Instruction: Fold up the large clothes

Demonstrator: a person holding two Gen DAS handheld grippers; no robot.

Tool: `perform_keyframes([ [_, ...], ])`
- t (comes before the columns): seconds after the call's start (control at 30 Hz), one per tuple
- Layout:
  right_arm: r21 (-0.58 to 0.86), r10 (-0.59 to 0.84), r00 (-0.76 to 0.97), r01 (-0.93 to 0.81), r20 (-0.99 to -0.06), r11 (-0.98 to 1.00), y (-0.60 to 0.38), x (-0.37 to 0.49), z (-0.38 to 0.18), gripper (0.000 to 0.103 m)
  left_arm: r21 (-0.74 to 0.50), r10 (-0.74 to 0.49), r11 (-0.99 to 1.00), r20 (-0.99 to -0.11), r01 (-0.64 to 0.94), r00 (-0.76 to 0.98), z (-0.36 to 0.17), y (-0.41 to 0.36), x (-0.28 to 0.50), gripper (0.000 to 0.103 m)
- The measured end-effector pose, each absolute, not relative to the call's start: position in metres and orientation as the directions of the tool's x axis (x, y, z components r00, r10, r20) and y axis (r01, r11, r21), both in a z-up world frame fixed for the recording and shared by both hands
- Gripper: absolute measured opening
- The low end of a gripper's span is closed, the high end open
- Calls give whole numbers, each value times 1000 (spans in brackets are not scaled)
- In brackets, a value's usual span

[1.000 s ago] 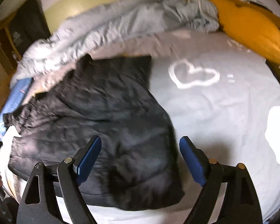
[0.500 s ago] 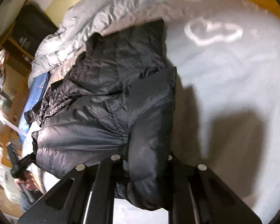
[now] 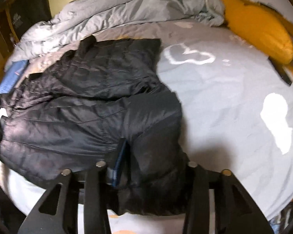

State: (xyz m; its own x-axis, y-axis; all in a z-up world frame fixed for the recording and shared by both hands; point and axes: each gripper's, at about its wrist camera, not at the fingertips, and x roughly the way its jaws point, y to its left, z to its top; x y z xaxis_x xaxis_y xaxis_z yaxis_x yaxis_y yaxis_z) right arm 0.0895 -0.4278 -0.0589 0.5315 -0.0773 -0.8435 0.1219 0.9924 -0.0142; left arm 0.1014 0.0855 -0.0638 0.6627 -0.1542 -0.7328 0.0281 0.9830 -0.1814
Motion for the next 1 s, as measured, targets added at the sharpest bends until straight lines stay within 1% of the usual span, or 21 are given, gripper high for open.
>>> perform_keyframes([
  [0.07,-21,-87,546,126,-833,992,-429,89,-55,41,-170,-141,985,-722,24,677,-61,88,98,34],
  [0.1,-21,-89,554,128,-828,992,-428,89,-54,42,-162,-132,987,-722,19,679,-61,89,101,38],
  [0.13,-23,-91,562,128,-822,991,-428,89,-52,42,-153,-117,988,-719,9,685,-60,90,102,47],
  [0.17,-28,-97,573,127,-814,991,-427,89,-50,43,-150,-102,989,-711,-8,695,-58,94,101,53],
  [0.2,-36,-106,584,129,-805,991,-426,88,-48,43,-153,-97,988,-706,-17,702,-57,96,101,62],
  [0.23,-44,-114,594,131,-796,990,-425,88,-46,44,-162,-94,986,-697,-28,711,-54,101,98,66],
  [0.27,-53,-124,605,133,-786,990,-425,87,-44,47,-171,-92,984,-688,-39,720,-51,106,98,68],
  [0.33,-64,-143,628,146,-765,987,-424,86,-40,52,-178,-84,983,-685,-55,724,-50,112,98,82],
  [0.37,-71,-153,637,153,-756,986,-424,85,-39,56,-178,-84,982,-691,-56,718,-52,113,100,83],
  [0.4,-80,-164,642,159,-749,984,-424,84,-38,59,-174,-78,983,-698,-63,712,-54,112,101,83],
  [0.47,-99,-189,653,173,-733,980,-424,83,-35,60,-182,-91,982,-700,-53,708,-54,111,101,83],
  [0.53,-88,-191,674,184,-714,979,-426,80,-30,66,-196,-122,980,-691,-22,712,-50,109,104,83],
  [0.57,-74,-186,689,188,-700,979,-427,79,-28,72,-188,-126,982,-681,-6,721,-45,107,107,83],
  [0.6,-67,-183,703,190,-688,980,-427,77,-25,74,-175,-128,985,-674,11,728,-40,105,111,84],
  [0.67,-69,-189,720,193,-668,979,-425,77,-22,75,-153,-126,988,-661,32,739,-30,105,123,85],
  [0.73,-66,-184,731,187,-658,980,-422,78,-20,80,-166,-134,986,-661,30,739,-26,109,134,86],
  [0.8,-54,-165,742,172,-650,984,-419,79,-18,81,-186,-137,982,-674,12,726,-26,121,152,86],
  [0.9,-63,-162,753,159,-637,985,-412,82,-18,83,-163,-79,986,-684,-46,725,-26,138,173,86],
  [1.0,-71,-150,755,137,-638,988,-404,94,-20,83,-150,-49,986,-690,-76,722,-27,160,196,86],
])
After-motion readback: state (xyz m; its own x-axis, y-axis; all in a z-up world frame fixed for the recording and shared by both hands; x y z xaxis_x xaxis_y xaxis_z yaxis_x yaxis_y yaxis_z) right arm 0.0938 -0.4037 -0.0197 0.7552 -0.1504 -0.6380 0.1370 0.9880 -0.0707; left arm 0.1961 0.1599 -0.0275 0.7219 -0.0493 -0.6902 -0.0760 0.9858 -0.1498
